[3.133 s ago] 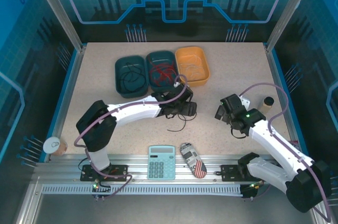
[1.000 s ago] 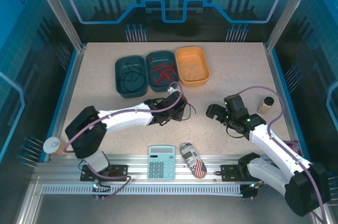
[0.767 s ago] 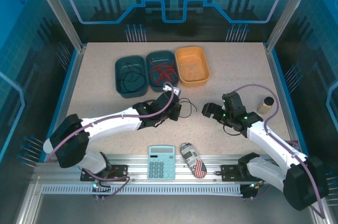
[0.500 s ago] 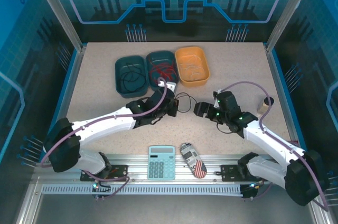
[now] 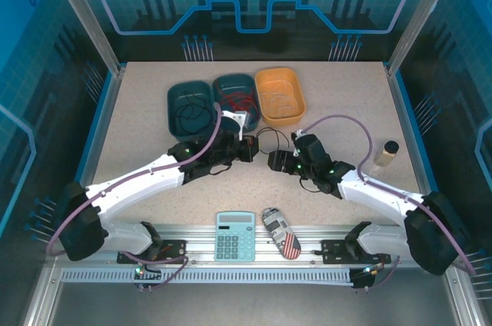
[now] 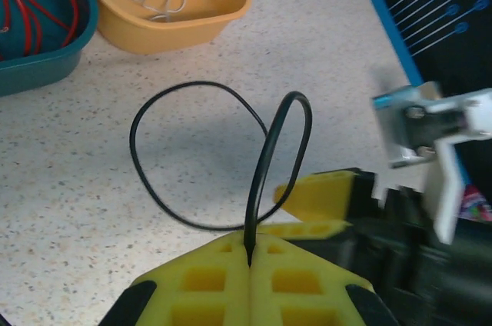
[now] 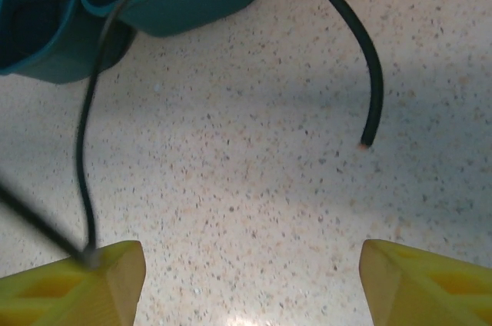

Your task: Untangle the cables

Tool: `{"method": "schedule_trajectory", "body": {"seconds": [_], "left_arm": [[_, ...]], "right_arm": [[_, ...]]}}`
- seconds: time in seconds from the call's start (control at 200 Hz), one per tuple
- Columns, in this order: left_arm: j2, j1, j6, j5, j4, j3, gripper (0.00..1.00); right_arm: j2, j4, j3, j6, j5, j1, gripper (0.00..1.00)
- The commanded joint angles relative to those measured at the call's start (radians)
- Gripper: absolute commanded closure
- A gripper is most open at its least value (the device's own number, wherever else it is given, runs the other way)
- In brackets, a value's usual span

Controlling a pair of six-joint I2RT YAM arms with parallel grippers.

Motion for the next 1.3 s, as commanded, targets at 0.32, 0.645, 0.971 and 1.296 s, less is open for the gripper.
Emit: {"method": "schedule_trajectory", "body": {"seconds": [0.32,0.645,0.971,1.296], "left_arm": [[-0.138,0.106,-0.110,0.172,0.088,-0.100,1.00],[-0.305,0.372,-0.115,0.147,0.023,-0.105,1.00],[-0.278,0.633,-0.104,0.207,0.013,-0.059,1.00],[-0.106,0.710,-0.054,0.113,0.043,0.036,1.00]], "right_arm": [[0.044,0.081,0.111,-0.036,0.061,0.025,0.31],[-0.022,-0.041,0.070,-0.037,0.140,0.025,0.27],[-0.130,-0.145,0.033,-0.030,0.204,0.025,0.24],[-0.238,-0.259,0.019,-0.039,0.280,0.022,0.00]]}}
